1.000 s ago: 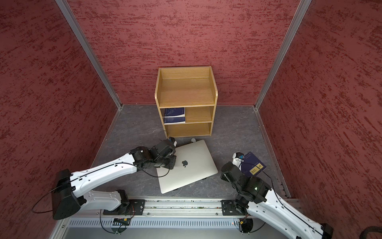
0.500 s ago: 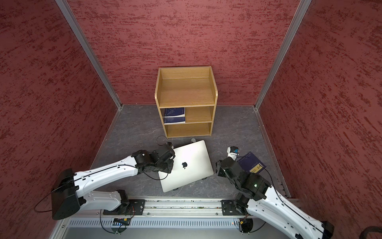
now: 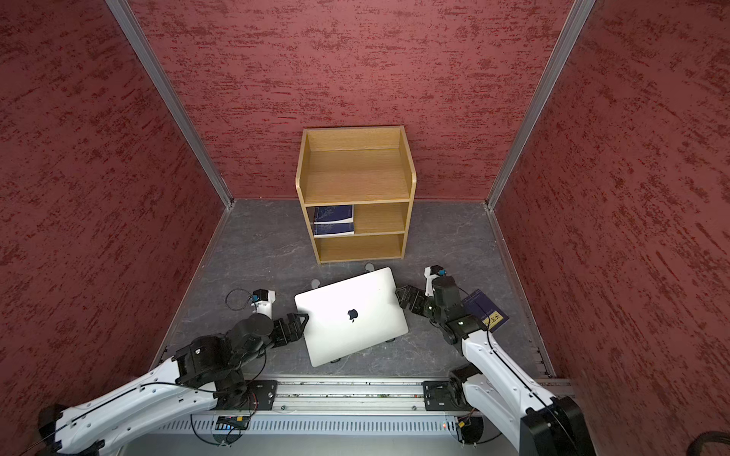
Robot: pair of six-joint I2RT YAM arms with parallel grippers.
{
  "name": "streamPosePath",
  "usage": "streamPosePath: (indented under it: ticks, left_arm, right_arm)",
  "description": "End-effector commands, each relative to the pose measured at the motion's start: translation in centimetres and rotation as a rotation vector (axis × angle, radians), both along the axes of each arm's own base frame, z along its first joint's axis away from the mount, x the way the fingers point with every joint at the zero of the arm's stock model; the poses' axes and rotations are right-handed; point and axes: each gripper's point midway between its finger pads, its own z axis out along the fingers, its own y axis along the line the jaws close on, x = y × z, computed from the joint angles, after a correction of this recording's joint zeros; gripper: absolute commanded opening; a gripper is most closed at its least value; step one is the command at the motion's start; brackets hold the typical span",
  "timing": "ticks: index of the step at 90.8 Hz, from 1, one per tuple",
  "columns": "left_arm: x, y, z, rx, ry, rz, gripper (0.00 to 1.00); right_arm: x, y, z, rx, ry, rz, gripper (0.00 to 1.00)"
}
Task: Close the laptop lid and set it aside
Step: Pick up the laptop from the computer stand.
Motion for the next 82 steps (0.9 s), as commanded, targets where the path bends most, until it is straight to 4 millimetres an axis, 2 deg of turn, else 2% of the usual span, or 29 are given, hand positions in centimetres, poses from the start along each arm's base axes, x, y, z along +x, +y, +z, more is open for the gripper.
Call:
streamPosePath:
  ticks: [1, 5, 14, 25, 36, 53, 68, 82]
  left_arm:
    - [0.5, -1.4, -0.2, -0.047, -0.06, 0.01, 1.0]
    - [0.4, -1.8, -0.3, -0.016, -0.084, -0.01, 1.0]
    - [0.3, -1.3, -1.3, 0.039, -0.103, 0.017, 1.0]
    - [0.1, -2.7, -2.7, -0.065, -0.103, 0.003, 1.0]
    - [0.0, -3.2, -4.2, -0.155, -0.087, 0.021, 1.0]
    - [0.0, -3.9, -5.0, -0.293, -0.098, 0.007, 1.0]
    - [0.1, -4.3, -4.5, -0.308, -0.122, -0.019, 1.0]
    - [0.6, -3.8, -5.3, -0.283, -0.106, 0.01, 0.98]
  right_arm:
    - [0.7, 2.8, 4.0, 0.187, -0.193, 0.206, 0.94]
    - [1.0, 2.6, 3.6, 0.21, -0.192, 0.209, 0.91]
    - [1.2, 2.8, 2.0, 0.267, -0.141, 0.234, 0.87]
    - [1.6, 3.1, 0.3, 0.291, -0.092, 0.241, 0.84]
    - [1.6, 3.3, 0.0, 0.308, -0.082, 0.247, 0.82]
    - [1.2, 3.8, 0.1, 0.352, -0.075, 0.278, 0.8]
    - [1.2, 4.1, -0.7, 0.363, -0.048, 0.284, 0.78]
    - [1.3, 4.5, -1.3, 0.36, -0.026, 0.293, 0.76]
